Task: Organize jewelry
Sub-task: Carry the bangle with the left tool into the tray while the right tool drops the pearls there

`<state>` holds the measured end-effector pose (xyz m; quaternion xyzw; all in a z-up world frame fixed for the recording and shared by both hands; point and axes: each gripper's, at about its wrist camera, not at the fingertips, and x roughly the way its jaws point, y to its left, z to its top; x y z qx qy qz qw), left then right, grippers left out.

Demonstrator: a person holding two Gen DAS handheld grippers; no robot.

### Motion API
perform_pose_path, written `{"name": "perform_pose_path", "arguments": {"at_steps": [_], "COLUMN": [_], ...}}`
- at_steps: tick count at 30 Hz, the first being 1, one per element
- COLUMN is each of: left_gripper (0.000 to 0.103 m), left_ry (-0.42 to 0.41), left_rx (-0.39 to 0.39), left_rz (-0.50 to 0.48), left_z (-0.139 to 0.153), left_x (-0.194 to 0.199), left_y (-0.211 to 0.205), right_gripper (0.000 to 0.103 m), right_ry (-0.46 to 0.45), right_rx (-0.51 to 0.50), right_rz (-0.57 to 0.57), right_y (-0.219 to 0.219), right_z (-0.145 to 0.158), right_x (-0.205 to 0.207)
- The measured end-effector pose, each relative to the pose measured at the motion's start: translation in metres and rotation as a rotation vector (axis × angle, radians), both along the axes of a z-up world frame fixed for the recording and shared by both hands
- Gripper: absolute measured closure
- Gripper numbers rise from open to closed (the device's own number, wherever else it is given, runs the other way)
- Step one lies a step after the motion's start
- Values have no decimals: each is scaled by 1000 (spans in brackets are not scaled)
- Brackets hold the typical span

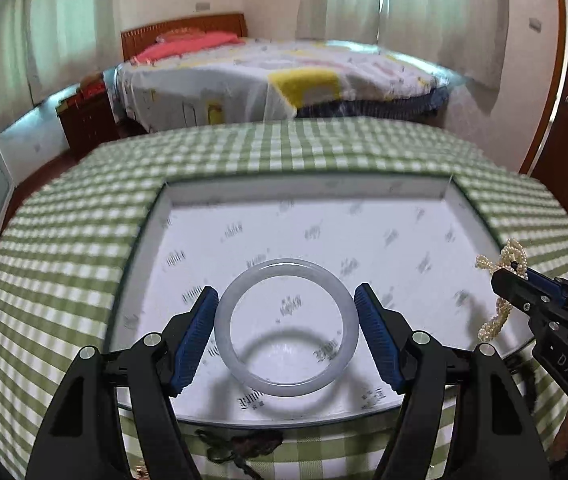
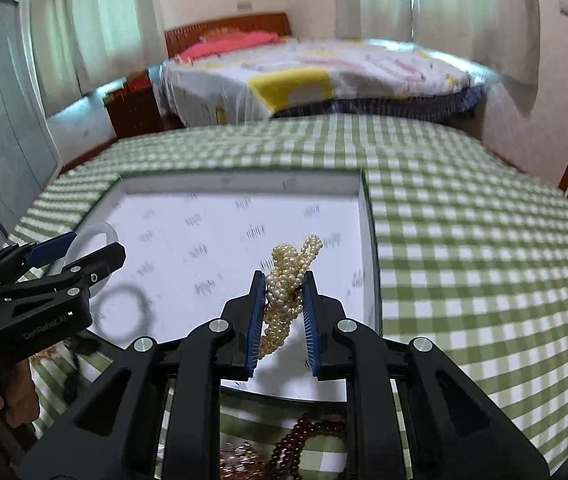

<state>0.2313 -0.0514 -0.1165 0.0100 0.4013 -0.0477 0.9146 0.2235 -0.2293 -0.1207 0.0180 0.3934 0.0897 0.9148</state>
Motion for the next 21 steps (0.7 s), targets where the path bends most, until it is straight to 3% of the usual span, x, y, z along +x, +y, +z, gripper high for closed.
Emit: {"name": "perform_pose_path", "arguments": {"at_steps": [7, 14, 15, 18, 21], "left_gripper": [35, 35, 34, 33, 29], "left_ry": [67, 115, 110, 108, 85], "left_rx": [14, 14, 17, 10, 25], "left_rz": [3, 10, 9, 3, -3], "left_z": [-20, -34, -34, -33, -29], "left_x": [7, 11, 11, 11, 8], "left_y": [2, 2, 1, 0, -3], "right_gripper": [84, 83, 81, 62, 60], "right_ry": [75, 65, 64, 50, 49], "right_rx": [-8, -20, -21, -16, 1], "right_rz": [2, 5, 8, 9, 2], "right_y": [-1, 2, 2, 3, 2], "right_z": [-25, -26, -26, -24, -21], "right_x": [8, 8, 8, 5, 4]}}
